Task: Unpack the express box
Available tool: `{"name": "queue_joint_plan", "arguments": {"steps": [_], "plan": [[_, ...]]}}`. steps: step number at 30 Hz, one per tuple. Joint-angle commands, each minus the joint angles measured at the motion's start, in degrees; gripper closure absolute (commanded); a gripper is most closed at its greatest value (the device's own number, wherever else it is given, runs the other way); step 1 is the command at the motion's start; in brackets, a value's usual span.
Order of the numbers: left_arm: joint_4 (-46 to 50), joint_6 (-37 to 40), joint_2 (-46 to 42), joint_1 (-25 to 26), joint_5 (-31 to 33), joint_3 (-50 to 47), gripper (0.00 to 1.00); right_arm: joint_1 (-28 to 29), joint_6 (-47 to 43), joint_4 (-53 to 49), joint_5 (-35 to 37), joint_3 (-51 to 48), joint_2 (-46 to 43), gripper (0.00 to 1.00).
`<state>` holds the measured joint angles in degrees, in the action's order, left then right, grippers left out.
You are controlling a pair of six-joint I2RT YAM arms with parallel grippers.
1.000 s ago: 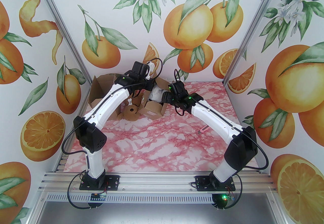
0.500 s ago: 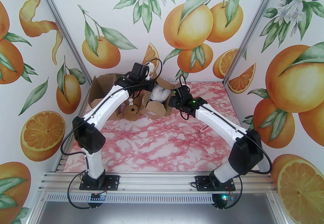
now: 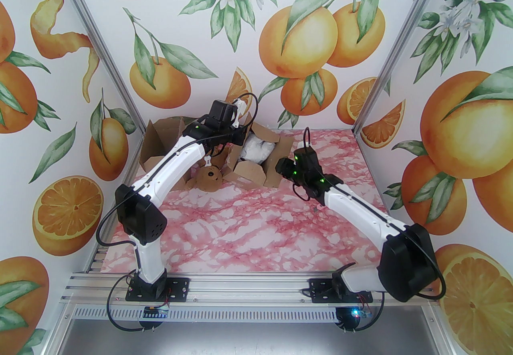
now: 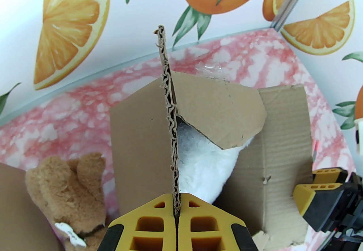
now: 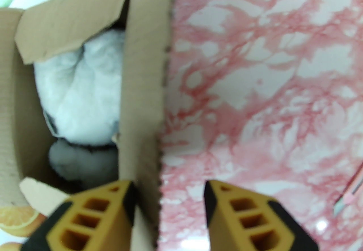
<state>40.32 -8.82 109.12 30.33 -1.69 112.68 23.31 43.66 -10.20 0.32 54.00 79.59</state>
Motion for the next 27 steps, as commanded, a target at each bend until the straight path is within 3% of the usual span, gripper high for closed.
{"name": "queue_joint_plan", "arguments": {"steps": [1,10,13,17,19,23,27], "plan": [[-4.33,0.25,-2.64,-0.25,-1.67,0.43,1.0,-1.75,-1.55,3.84,-0.33,-2.11,-4.07,0.44],[-3.14,6.76,-1.63,2.76,1.67,0.78,1.0,0.33,-33.15,-2.3,6.71,6.93,-13.79,0.25],[-3.74,8.4,-1.48,3.63,2.05,0.84,1.0,2.45,-42.59,-7.02,5.91,13.29,-10.49,0.23],[-3.46,9.9,-1.24,4.61,2.92,1.28,1.0,3.91,-46.36,-9.82,6.85,17.08,-7.49,0.22],[-3.46,12.55,-1.43,5.79,3.59,1.45,1.0,7.46,-52.87,-12.67,9.88,23.62,-0.96,0.15],[-4.76,13.07,-3.0,5.88,2.44,-0.25,1.0,7.66,-60.4,-11.16,10.58,22.34,2.05,0.01],[-4.94,14.09,-4.28,6.24,1.79,-1.03,1.0,7.56,-64.29,-7.65,11.35,20.89,3.13,0.0]]}}
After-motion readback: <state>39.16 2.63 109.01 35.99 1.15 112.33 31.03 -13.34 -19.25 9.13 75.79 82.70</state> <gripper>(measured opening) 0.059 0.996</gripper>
